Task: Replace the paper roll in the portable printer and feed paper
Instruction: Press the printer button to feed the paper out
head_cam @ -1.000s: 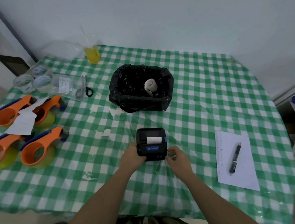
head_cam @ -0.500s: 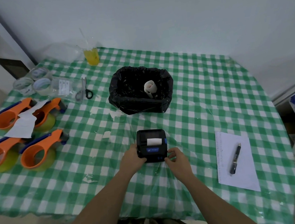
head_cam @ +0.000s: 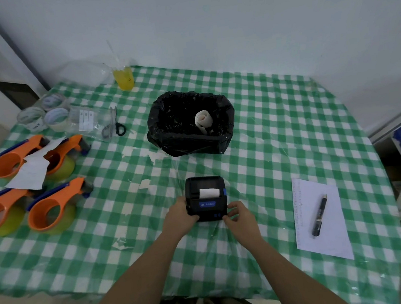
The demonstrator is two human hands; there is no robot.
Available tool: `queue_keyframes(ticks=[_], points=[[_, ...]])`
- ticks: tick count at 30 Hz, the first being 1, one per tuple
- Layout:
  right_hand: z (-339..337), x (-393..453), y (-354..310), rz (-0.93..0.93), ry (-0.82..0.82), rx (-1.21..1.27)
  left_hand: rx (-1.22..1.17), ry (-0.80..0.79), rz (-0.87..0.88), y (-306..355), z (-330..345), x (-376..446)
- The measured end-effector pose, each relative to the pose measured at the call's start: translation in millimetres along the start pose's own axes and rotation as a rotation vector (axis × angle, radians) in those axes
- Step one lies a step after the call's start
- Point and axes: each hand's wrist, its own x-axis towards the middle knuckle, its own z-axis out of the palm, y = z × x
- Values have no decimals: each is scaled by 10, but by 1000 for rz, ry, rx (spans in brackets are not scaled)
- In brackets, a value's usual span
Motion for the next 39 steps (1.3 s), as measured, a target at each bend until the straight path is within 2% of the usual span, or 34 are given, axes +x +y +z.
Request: queue_keyframes(ticks=[27,39], points=[[-5,-6,-24,-4,-1,-11,-23,-7,4,-9,-15,-3],[-37,5,-41,6,-9,-42,-156,-71,-6,-27,-63,-39]])
